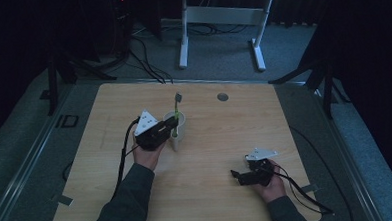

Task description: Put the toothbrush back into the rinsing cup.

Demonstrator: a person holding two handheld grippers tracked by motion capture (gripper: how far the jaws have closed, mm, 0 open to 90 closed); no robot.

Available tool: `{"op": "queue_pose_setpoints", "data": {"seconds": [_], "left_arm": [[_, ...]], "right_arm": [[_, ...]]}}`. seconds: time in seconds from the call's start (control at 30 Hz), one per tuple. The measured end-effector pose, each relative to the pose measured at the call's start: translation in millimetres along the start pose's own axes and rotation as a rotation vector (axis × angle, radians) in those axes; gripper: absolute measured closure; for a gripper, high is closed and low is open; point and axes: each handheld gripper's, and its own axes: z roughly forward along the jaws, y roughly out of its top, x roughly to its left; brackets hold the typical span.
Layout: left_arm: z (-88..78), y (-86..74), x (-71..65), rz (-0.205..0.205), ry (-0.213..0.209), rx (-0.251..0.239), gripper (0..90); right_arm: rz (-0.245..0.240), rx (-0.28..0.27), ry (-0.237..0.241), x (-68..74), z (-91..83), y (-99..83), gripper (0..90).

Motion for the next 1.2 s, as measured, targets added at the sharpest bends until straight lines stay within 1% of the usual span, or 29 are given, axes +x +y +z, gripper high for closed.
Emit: {"op": "queue_pose_setpoints", "data": {"seconds": [0.07, 0.1, 0.27, 0.5, 0.7, 0.87, 0.9, 0.93, 1.0, 1.03, 1.13, 1.2], "left_arm": [[0.0, -1.9, 0.3, -0.002, -0.007, 0.004, 82.2], [0.2, -2.9, -0.2, -0.003, -0.002, 0.008, 82.1], [-0.6, -5.7, -0.1, -0.002, -0.003, 0.018, 82.1], [-1.3, -10.3, 0.6, 0.01, -0.003, 0.048, 81.4], [-2.4, -16.3, 2.4, 0.006, 0.002, 0.075, 80.8], [-2.9, -20.2, 4.0, 0.008, -0.006, 0.096, 78.9], [-2.9, -21.0, 4.6, 0.004, -0.012, 0.105, 76.8], [-2.5, -22.0, 4.6, 0.001, -0.017, 0.117, 72.3], [-3.0, -24.4, 3.2, 0.012, -0.01, 0.128, 63.5], [-3.3, -25.1, 2.8, 0.011, -0.012, 0.132, 60.5], [-5.7, -27.5, 1.0, 0.023, -0.016, 0.139, 53.4], [-7.9, -28.0, 0.2, 0.029, -0.014, 0.141, 50.2]], "right_arm": [[0.001, 0.0, 0.0, 0.1, -0.1, 0.0, 13.5], [0.001, 0.0, 0.0, 0.1, -0.1, 0.0, 13.6], [0.002, 0.0, 0.001, 0.2, 0.0, 0.1, 13.5], [0.002, 0.0, 0.001, 0.1, 0.0, 0.1, 13.5], [0.001, 0.0, 0.0, 0.1, 0.0, 0.0, 13.5], [0.003, 0.001, 0.0, 0.2, -0.1, 0.0, 13.5], [0.004, 0.001, 0.001, 0.3, -0.1, 0.0, 13.5], [0.003, 0.001, 0.0, 0.2, -0.1, 0.1, 13.5], [0.004, 0.001, 0.001, 0.3, -0.1, 0.0, 13.5], [0.004, 0.001, 0.001, 0.3, -0.1, 0.0, 13.6], [0.004, 0.001, 0.001, 0.3, -0.1, 0.0, 13.5], [0.004, 0.001, 0.001, 0.3, -0.1, 0.0, 13.5]]}}
